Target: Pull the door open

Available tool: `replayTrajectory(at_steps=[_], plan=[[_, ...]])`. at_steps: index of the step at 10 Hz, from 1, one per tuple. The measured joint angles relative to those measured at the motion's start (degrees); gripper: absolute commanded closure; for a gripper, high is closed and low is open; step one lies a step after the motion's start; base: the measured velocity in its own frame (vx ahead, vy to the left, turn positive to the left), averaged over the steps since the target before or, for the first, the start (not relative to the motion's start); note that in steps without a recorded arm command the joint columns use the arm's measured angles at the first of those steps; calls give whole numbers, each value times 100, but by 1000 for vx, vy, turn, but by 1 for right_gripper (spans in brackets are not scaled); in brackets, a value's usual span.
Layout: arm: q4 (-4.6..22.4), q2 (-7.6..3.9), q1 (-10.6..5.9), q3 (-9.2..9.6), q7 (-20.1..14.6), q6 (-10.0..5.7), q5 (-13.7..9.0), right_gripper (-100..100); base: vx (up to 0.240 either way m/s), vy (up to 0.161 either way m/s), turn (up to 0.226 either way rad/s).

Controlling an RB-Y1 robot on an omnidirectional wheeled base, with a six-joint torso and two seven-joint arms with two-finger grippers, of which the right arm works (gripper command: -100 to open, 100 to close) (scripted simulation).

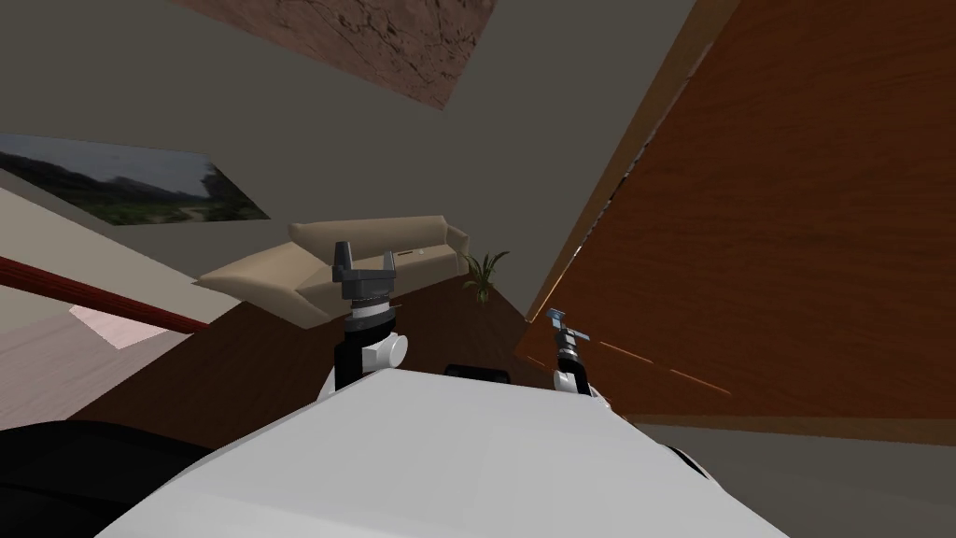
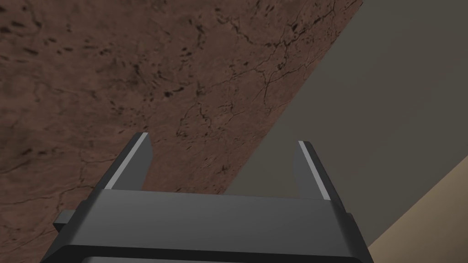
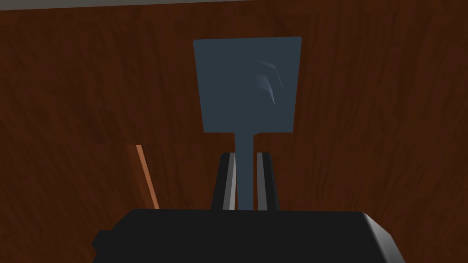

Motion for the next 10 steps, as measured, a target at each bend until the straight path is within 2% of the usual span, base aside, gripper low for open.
replayTrajectory(at_steps=[3, 5, 6, 8, 10], plan=[[19, -66, 27, 175, -187, -71, 114, 100, -196, -34, 90], [-26, -76, 63, 240, -247, -55, 155, 100, -85, -10, 11], [-100, -117, 146, 314, -307, -87, 198, 100, -108, 14, -18], [-133, -245, 261, 474, -522, -228, 289, 100, -98, 16, -28], [-179, -382, 420, 687, -768, -440, 413, 100, -139, -7, -21]])
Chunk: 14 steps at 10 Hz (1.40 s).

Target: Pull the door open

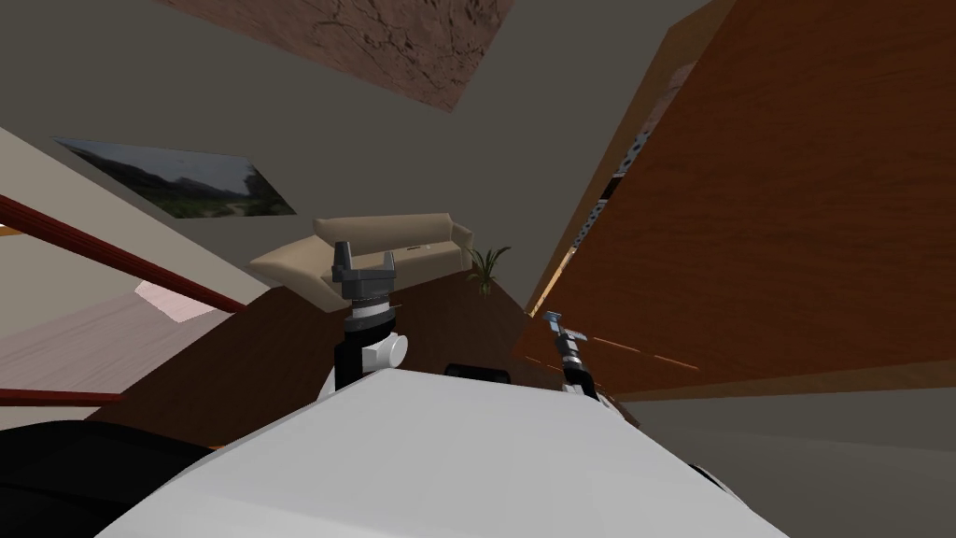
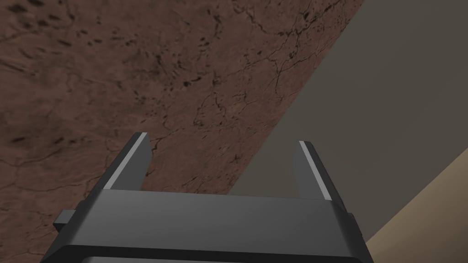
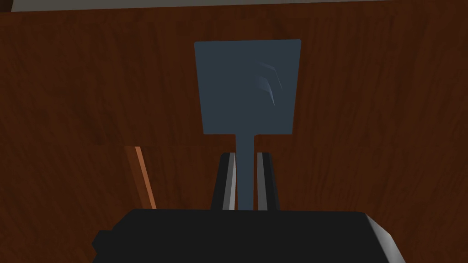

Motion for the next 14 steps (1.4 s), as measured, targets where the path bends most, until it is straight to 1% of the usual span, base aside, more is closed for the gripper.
replayTrajectory(at_steps=[2, 3, 4, 5, 6, 7, 8, 9, 10, 12, 13, 14], plan=[[-36, -122, 152, 173, -213, -162, 101, 100, -113, 18, -32], [-50, -216, 243, 278, -350, -271, 161, 100, -132, 2, -42], [-113, -294, 338, 374, -471, -345, 218, 100, -59, 2, -13], [-112, -293, 361, 392, -494, -350, 228, 100, -9, 0, -48], [-145, -326, 438, 439, -516, -400, 256, 100, 5, -4, -65], [-239, -359, 560, 488, -539, -473, 284, 100, 12, -6, -58], [-272, -398, 649, 541, -571, -581, 314, 100, 9, -3, -20], [-176, -412, 641, 571, -601, -700, 333, 100, 8, -7, -30], [-132, -438, 671, 611, -624, -816, 358, 100, 10, -12, -67], [-287, -549, 945, 738, -701, -1055, 433, 100, 6, -17, -85], [-262, -610, 1029, 818, -760, -1211, 480, 100, -6, -13, -28], [-186, -623, 1050, 856, -787, -1337, 504, 100, -3, -18, -39]])
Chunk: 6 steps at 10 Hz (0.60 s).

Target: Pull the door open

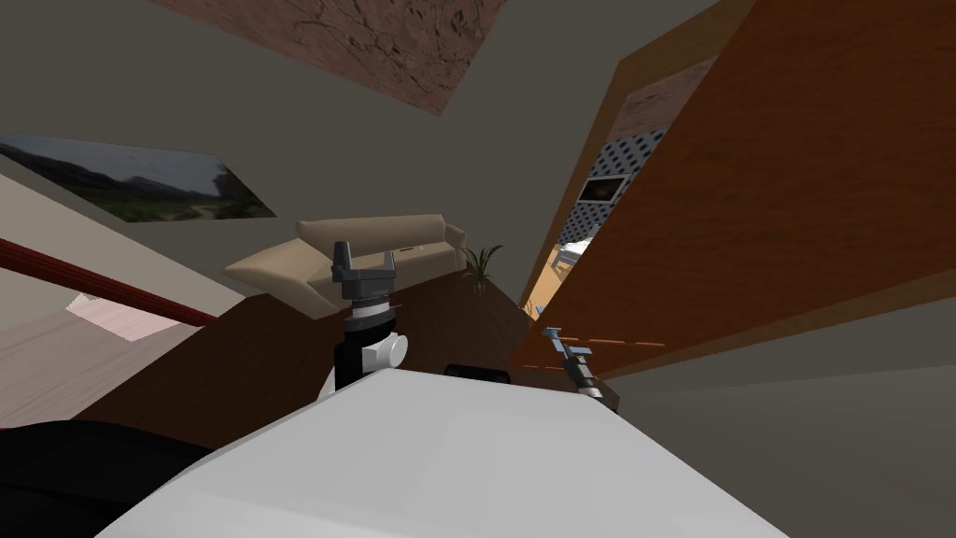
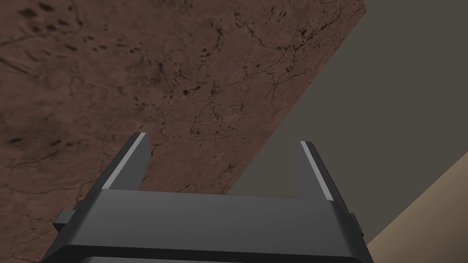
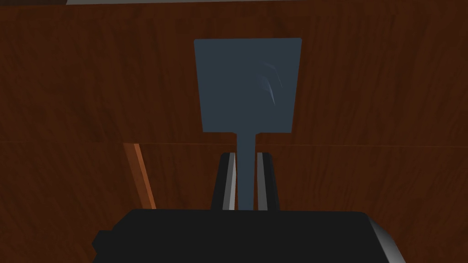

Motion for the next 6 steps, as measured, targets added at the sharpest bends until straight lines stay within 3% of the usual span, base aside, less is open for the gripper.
replayTrajectory(at_steps=[1, 3, 6], plan=[[86, -33, 33, 53, -37, -158, 32, 100, 7, -30, -60], [-186, -147, 372, 178, -92, -340, 104, 100, 5, -33, -64], [-170, -236, 564, 307, -171, -650, 181, 100, -4, -41, -41]])
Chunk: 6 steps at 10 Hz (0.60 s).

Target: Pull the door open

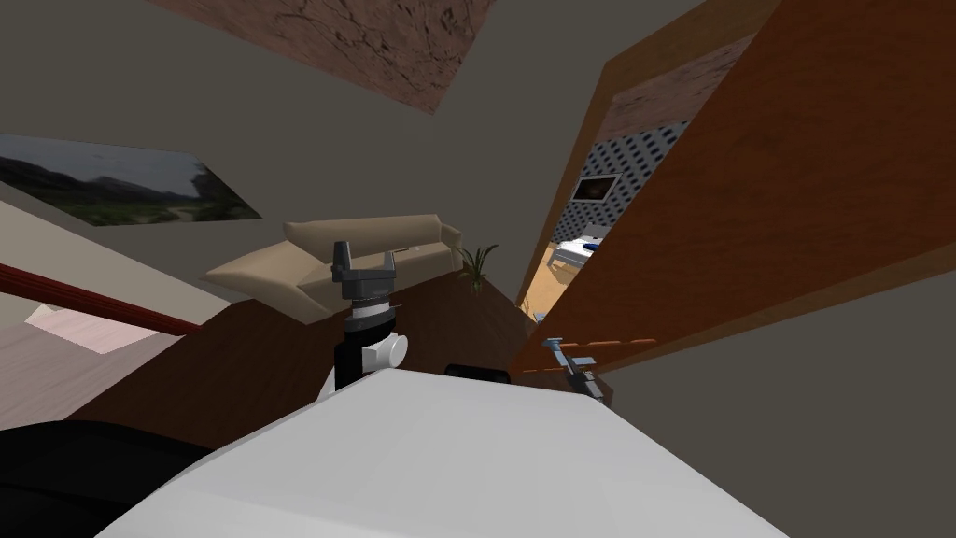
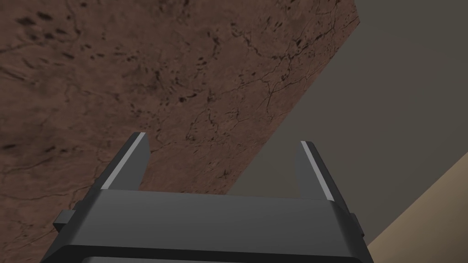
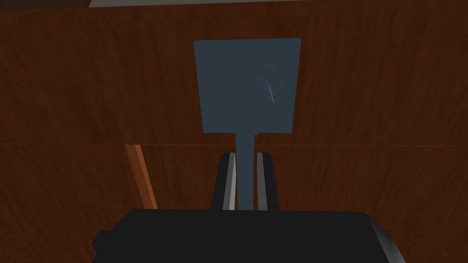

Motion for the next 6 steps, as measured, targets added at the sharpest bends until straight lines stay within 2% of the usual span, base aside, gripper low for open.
replayTrajectory(at_steps=[2, 3, 4, 6], plan=[[206, -53, 32, 118, -85, -347, 73, 100, -31, -24, 30], [150, -79, 79, 135, -99, -390, 83, 100, 0, 0, 0], [140, -81, 73, 135, -100, -383, 83, 100, 59, 85, 15], [199, -97, 53, 114, -82, -401, 75, 100, 57, 154, 1]])
